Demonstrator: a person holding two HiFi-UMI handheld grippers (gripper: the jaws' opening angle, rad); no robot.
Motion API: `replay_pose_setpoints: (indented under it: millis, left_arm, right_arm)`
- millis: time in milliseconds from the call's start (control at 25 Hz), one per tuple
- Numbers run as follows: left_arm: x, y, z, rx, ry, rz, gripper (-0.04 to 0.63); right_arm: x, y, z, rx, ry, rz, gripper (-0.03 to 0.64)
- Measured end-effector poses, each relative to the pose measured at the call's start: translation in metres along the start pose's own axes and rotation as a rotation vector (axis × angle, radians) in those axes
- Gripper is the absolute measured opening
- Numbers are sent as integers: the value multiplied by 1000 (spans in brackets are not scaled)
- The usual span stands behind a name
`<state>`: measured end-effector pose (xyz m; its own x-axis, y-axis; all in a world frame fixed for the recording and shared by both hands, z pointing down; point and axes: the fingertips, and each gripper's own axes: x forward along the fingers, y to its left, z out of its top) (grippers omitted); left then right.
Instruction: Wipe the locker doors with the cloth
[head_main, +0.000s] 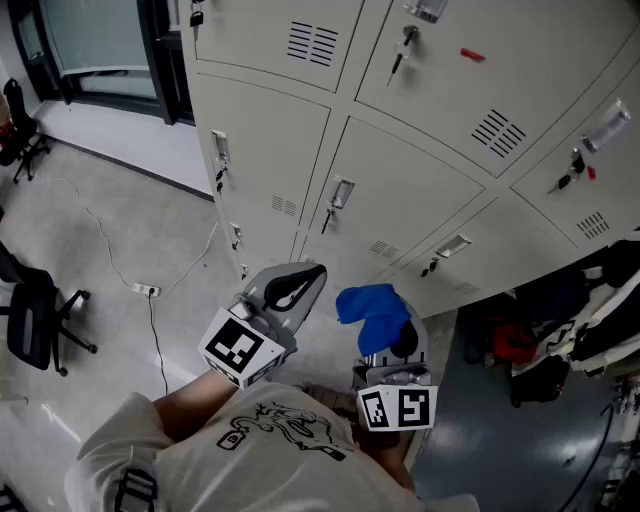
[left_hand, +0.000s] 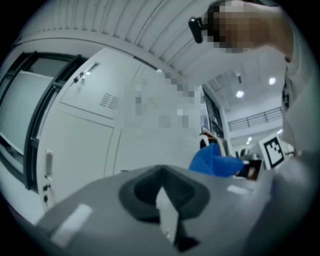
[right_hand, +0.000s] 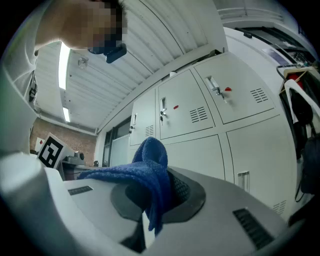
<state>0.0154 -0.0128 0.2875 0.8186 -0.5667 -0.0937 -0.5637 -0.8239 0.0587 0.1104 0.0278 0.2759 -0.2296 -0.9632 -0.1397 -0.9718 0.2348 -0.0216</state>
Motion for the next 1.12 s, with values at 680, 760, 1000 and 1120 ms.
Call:
replay_pose_setpoints:
  millis: [680, 760, 1000, 1120]
  left_arm:
    - [67, 103, 50, 185, -29, 42, 3]
    - [76, 119, 65, 209, -43, 69, 3]
    - [91, 153, 78, 231, -34, 118, 3]
    - [91, 161, 68, 216, -14, 123, 3]
  right_arm:
    - [175, 8, 62, -735, -68, -53, 29]
    - [199, 8, 71, -825, -76, -100, 29]
    - [252, 18, 55, -1057, -46, -114, 29]
    - [257, 19, 37, -1136, -40, -127, 29]
